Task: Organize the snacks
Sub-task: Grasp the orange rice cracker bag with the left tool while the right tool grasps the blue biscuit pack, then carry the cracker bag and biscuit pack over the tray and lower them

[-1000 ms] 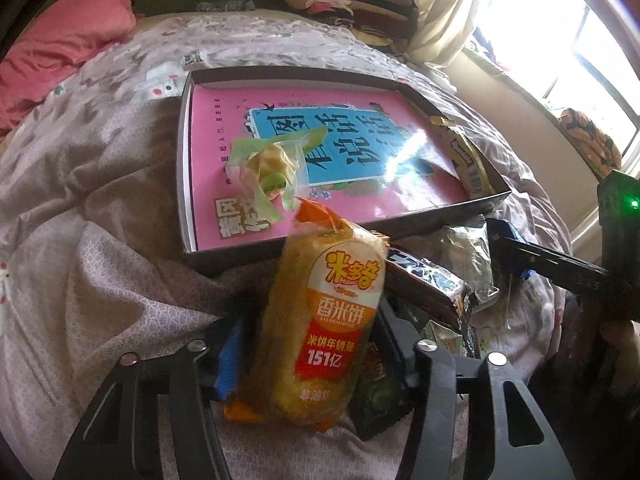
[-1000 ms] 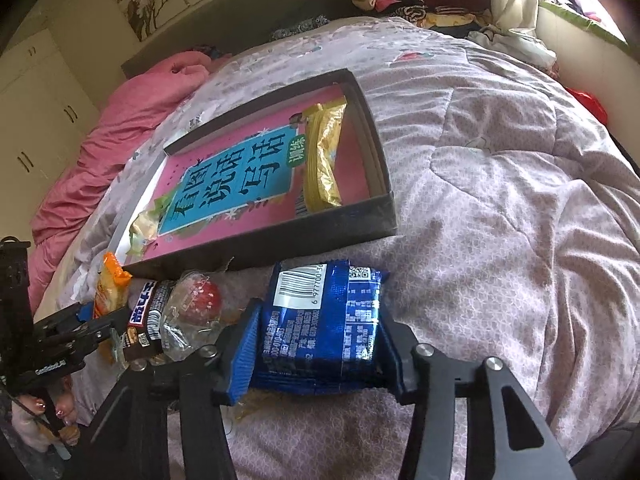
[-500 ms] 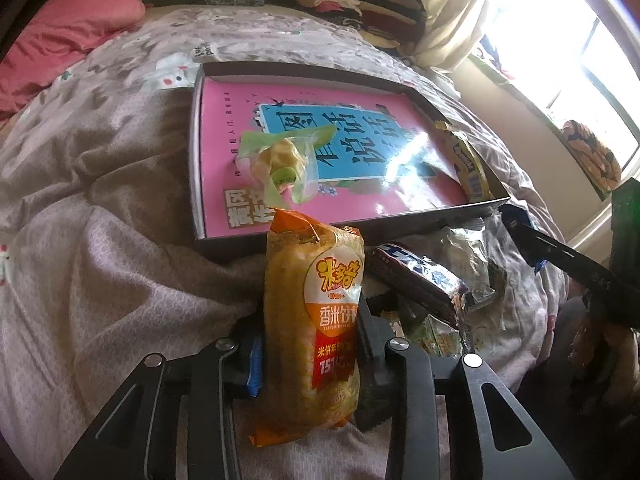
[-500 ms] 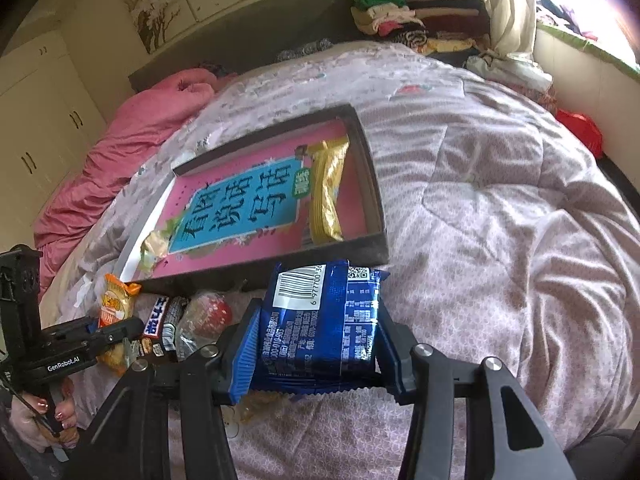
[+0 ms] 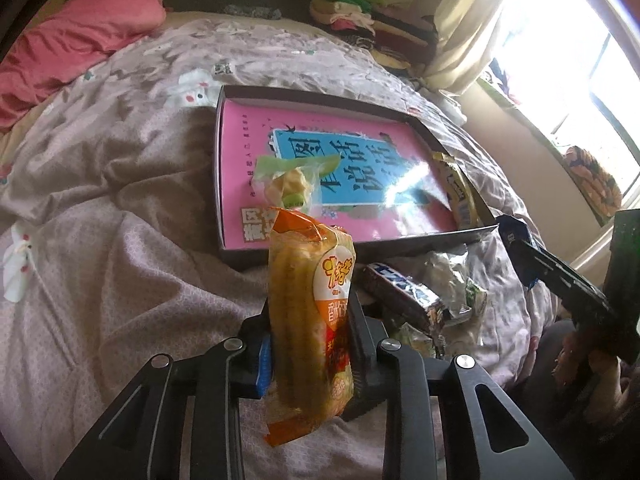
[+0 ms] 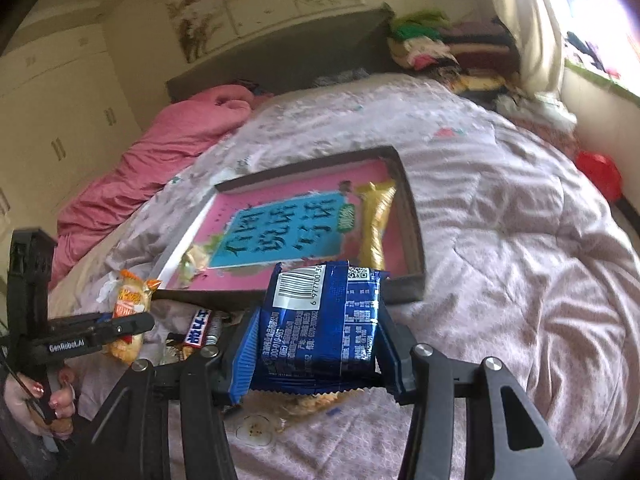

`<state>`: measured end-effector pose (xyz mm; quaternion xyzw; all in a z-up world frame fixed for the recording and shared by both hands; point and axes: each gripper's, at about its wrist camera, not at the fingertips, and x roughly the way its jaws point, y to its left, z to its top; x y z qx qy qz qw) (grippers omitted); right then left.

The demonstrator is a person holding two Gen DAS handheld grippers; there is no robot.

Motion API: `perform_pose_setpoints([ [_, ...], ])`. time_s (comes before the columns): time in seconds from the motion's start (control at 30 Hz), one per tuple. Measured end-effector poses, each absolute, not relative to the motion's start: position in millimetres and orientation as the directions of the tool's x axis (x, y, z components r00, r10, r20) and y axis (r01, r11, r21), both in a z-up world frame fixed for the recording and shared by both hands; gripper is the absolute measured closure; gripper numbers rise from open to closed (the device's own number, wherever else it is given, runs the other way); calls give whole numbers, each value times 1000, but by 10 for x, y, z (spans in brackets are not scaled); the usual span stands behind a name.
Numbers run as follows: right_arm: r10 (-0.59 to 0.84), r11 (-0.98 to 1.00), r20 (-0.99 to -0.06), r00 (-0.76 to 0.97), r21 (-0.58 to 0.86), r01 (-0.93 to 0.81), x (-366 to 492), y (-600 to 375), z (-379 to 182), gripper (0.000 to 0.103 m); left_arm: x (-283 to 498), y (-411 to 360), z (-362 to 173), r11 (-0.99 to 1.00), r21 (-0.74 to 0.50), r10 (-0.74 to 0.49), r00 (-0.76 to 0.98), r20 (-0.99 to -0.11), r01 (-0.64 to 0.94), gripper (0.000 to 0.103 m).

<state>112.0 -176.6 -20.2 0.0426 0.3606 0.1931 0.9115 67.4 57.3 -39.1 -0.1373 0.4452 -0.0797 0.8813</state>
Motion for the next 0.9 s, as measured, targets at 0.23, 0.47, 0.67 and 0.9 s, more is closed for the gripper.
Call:
perform_pose_setpoints([
  [0.23, 431, 896, -608, 666, 200, -398, 1049, -1621, -128, 52, 641, 537, -219, 949, -314, -266, 619, -739, 32, 72],
  [0.47, 456, 881, -592, 665, 195, -431, 1018, -1566, -95, 52, 641, 465, -76, 959, -282, -242, 639, -730, 41, 72],
  [0.67, 474, 875, -575, 667, 219, -432, 1036, -1602, -57, 52, 661, 439, -24, 959, -283, -239, 641, -729, 37, 72],
  [0.9, 482, 872, -550, 682, 225, -435, 1056, -1624, 16, 52, 774, 378, 42, 959, -282, -236, 651, -721, 35, 72],
])
